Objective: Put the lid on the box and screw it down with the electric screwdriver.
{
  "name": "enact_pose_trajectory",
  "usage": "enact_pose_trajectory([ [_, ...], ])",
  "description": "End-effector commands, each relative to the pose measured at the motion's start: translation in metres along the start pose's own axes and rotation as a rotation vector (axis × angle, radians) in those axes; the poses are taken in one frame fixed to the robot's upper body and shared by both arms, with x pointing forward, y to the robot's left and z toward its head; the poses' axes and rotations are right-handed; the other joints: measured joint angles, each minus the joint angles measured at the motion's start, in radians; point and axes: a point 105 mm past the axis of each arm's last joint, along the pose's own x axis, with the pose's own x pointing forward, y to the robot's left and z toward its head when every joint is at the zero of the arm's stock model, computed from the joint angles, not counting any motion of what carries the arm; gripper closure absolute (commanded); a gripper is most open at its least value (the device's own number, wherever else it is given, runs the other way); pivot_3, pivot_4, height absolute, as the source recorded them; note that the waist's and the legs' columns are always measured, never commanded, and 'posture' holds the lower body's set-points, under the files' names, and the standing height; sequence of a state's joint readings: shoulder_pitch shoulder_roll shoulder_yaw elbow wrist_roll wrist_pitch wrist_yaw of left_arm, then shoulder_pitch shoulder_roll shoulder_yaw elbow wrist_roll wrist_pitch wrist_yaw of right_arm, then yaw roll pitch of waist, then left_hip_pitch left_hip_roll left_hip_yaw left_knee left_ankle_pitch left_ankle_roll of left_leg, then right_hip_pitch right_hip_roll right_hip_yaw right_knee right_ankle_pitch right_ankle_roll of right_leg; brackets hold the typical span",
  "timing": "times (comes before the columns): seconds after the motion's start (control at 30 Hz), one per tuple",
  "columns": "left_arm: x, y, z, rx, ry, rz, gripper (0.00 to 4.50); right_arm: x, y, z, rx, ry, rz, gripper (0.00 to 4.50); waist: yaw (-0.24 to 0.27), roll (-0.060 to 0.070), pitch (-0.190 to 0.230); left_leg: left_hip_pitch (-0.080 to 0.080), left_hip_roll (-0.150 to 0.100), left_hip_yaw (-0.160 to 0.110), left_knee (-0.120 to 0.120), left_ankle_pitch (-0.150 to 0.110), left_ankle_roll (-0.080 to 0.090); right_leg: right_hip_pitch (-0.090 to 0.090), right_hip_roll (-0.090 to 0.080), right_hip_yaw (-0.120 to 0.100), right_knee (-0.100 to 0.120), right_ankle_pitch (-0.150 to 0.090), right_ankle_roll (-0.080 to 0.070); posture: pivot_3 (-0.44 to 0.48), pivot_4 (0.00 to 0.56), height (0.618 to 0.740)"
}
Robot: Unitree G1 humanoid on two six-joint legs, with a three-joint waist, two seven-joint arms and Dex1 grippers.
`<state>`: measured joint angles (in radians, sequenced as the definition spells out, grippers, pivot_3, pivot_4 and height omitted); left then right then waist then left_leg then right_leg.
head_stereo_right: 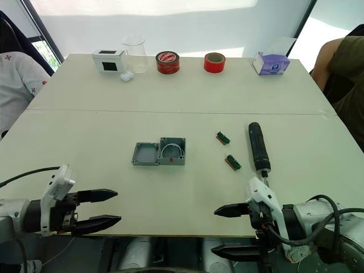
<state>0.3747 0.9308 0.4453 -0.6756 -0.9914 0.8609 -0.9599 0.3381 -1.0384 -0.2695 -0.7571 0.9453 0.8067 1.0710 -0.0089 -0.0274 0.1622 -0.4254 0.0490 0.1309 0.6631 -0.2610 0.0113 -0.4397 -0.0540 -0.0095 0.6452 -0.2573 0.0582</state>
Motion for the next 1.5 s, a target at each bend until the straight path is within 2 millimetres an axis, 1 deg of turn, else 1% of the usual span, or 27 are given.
enact_pose_trajectory([
  [0.03,-0.001,-0.002,0.006,-0.001,-0.031,-0.014,0.14,0.0,-0.001,0.002,-0.036,-0.02,-0.012,0.0,0.001,0.0,0.0,0.0,0.0,0.0,0.0,0.0,0.0,0.0,0.0,0.0,0.0,0.0,0.0,0.0,0.15,0.715],
  [0.13,0.0,-0.001,0.01,0.008,-0.051,-0.007,0.14,0.002,-0.005,0.001,-0.082,-0.004,-0.066,0.0,0.001,0.0,0.0,0.0,0.0,0.0,0.0,0.0,0.0,0.0,0.0,0.0,0.0,0.0,0.0,0.0,0.15,0.715],
  [0.27,0.001,0.002,0.014,0.024,-0.071,0.013,0.14,0.004,-0.008,0.001,-0.108,0.012,-0.088,0.0,0.0,0.0,0.0,0.0,0.0,0.0,0.0,0.0,0.0,0.0,0.0,0.0,0.0,0.0,0.0,0.0,0.15,0.715],
  [0.37,0.002,0.008,0.019,0.068,-0.099,0.076,0.14,0.006,-0.01,0.004,-0.06,0.031,-0.098,0.0,-0.001,0.0,0.0,0.0,0.0,0.0,0.0,0.0,0.0,0.0,0.0,0.0,0.0,0.0,0.0,0.0,0.15,0.715],
  [0.4,0.003,0.009,0.019,0.075,-0.096,0.082,0.14,0.008,-0.007,0.008,-0.036,0.017,-0.073,0.0,-0.001,0.0,0.0,0.0,0.0,0.0,0.001,0.0,0.0,0.0,0.0,0.0,0.001,0.0,0.0,0.0,0.15,0.715],
  [0.47,0.004,0.008,0.018,0.087,-0.086,0.076,0.14,0.01,-0.006,0.02,-0.05,-0.031,-0.055,0.0,-0.001,0.0,0.0,0.0,0.0,0.0,0.001,0.0,0.0,0.0,0.0,0.0,0.001,0.0,0.0,0.0,0.15,0.715],
  [0.57,0.004,0.012,0.018,0.089,-0.078,0.085,0.14,0.012,-0.016,0.035,-0.107,-0.095,-0.108,0.0,0.0,0.0,0.0,0.0,0.0,0.0,0.001,0.0,0.0,0.0,0.001,0.0,0.001,0.0,0.0,0.0,0.15,0.715],
  [0.63,0.003,0.017,0.017,0.065,-0.065,0.104,0.14,0.012,-0.019,0.037,-0.14,-0.089,-0.131,0.0,0.001,0.0,0.0,0.0,0.0,0.0,0.001,0.0,0.0,0.0,0.001,0.0,0.001,0.0,0.0,0.0,0.15,0.715],
  [0.7,-0.002,0.025,0.016,0.034,-0.009,0.143,0.14,0.012,-0.023,0.037,-0.172,-0.066,-0.165,0.0,0.003,-0.001,0.0,0.0,0.0,0.0,0.001,0.0,0.0,0.0,0.001,0.0,0.001,0.0,0.0,0.0,0.15,0.715],
  [0.77,-0.005,0.03,0.024,0.039,-0.025,0.16,0.14,0.011,-0.025,0.038,-0.172,-0.067,-0.176,0.0,0.002,0.0,0.0,0.0,0.0,0.0,0.001,0.0,0.0,0.0,0.001,0.0,0.001,0.0,0.0,0.0,0.15,0.715],
  [0.8,-0.008,0.035,0.034,0.061,-0.05,0.173,0.14,0.01,-0.024,0.039,-0.141,-0.075,-0.163,0.0,0.001,0.0,0.0,0.0,0.0,0.0,0.001,0.0,0.0,0.0,0.001,0.0,0.001,0.0,0.0,0.0,0.15,0.715],
  [0.83,-0.011,0.04,0.047,0.101,-0.077,0.187,0.14,0.009,-0.026,0.045,-0.108,-0.116,-0.165,0.0,0.002,-0.001,0.0,0.0,0.0,0.0,0.001,0.0,0.0,0.0,0.001,0.0,0.001,0.0,0.0,0.0,0.15,0.715],
  [0.9,-0.014,0.046,0.062,0.145,-0.103,0.2,0.14,0.007,-0.027,0.054,-0.069,-0.162,-0.166,0.0,0.002,-0.001,0.0,0.0,0.0,0.0,0.002,0.0,0.0,0.0,0.002,0.0,0.002,0.0,0.0,0.0,0.15,0.715],
  [0.93,-0.013,0.046,0.072,0.186,-0.086,0.183,0.14,0.005,-0.028,0.06,-0.05,-0.187,-0.168,0.0,0.001,-0.001,0.0,0.0,0.0,0.0,0.002,0.0,0.0,0.001,0.002,0.0,0.003,0.0,0.0,0.0,0.15,0.715],
  [0.97,-0.008,0.046,0.085,0.267,-0.063,0.166,0.14,0.004,-0.03,0.066,-0.047,-0.2,-0.18,0.0,0.0,-0.001,0.0,0.0,0.0,0.0,0.002,0.0,0.0,0.001,0.002,0.0,0.003,0.0,0.0,0.0,0.15,0.715],
  [1.0,0.002,0.043,0.102,0.371,-0.021,0.121,0.14,0.003,-0.031,0.077,-0.088,-0.239,-0.206,0.0,0.004,-0.001,0.0,0.0,0.0,0.0,0.002,0.0,0.0,0.001,0.002,0.0,0.002,0.0,0.0,0.0,0.15,0.715],
  [1.03,0.008,0.04,0.113,0.441,0.012,0.093,0.14,0.002,-0.031,0.085,-0.118,-0.266,-0.225,0.0,0.015,-0.002,0.001,0.0,0.0,0.0,0.002,0.0,0.0,0.001,0.002,0.0,0.003,0.0,0.0,0.0,0.15,0.715],
  [1.07,0.015,0.037,0.12,0.533,0.057,0.053,0.14,0.003,-0.031,0.094,-0.172,-0.304,-0.253,0.0,0.02,-0.002,0.0,0.0,0.0,-0.001,0.003,0.0,0.0,0.001,0.005,-0.001,0.003,0.0,0.0,0.0,0.15,0.715],
  [1.1,0.021,0.036,0.126,0.586,0.095,0.015,0.14,0.005,-0.029,0.096,-0.202,-0.3,-0.259,0.0,0.021,-0.002,0.0,0.0,0.0,0.0,0.003,0.0,0.0,0.001,0.006,-0.001,0.002,0.0,0.0,0.0,0.15,0.715],
  [1.17,0.028,0.038,0.131,0.638,0.149,-0.031,0.14,0.01,-0.026,0.096,-0.219,-0.279,-0.257,0.0,0.021,0.001,-0.001,0.0,-0.001,0.002,0.003,0.0,0.001,0.001,0.005,-0.001,0.002,0.0,0.0,0.0,0.15,0.715],
  [1.23,0.035,0.041,0.134,0.688,0.204,-0.075,0.14,0.014,-0.024,0.091,-0.214,-0.244,-0.251,0.0,0.018,0.0,-0.001,0.0,-0.001,0.003,0.003,0.0,0.001,0.001,0.006,0.0,0.003,0.0,0.001,0.0,0.15,0.715],
  [1.27,0.042,0.046,0.132,0.695,0.282,-0.082,0.14,0.016,-0.024,0.085,-0.212,-0.214,-0.264,0.0,0.018,0.0,-0.001,0.0,0.0,0.003,0.003,0.0,0.001,0.001,0.006,0.0,0.003,0.001,0.002,0.0,0.15,0.715],
  [1.33,0.056,0.052,0.133,0.704,0.366,-0.09,0.14,0.02,-0.028,0.075,-0.219,-0.151,-0.304,0.0,0.022,-0.001,0.0,-0.001,-0.001,0.002,0.004,0.0,0.002,0.0,0.008,0.0,0.003,0.001,0.004,0.0,0.15,0.715],
  [1.4,0.068,0.05,0.132,0.733,0.413,-0.152,0.14,0.021,-0.036,0.064,-0.204,-0.083,-0.356,0.0,0.023,-0.001,0.0,-0.001,-0.001,0.001,0.004,0.0,0.002,0.001,0.008,0.0,0.004,0.001,0.004,0.0,0.15,0.715],
  [1.5,0.091,0.054,0.125,0.762,0.474,-0.215,0.14,0.024,-0.042,0.063,-0.171,-0.105,-0.404,0.0,0.021,-0.001,-0.001,-0.001,-0.001,0.001,0.006,0.0,0.002,0.001,0.008,0.001,0.004,0.0,0.003,0.0,0.15,0.715],
])
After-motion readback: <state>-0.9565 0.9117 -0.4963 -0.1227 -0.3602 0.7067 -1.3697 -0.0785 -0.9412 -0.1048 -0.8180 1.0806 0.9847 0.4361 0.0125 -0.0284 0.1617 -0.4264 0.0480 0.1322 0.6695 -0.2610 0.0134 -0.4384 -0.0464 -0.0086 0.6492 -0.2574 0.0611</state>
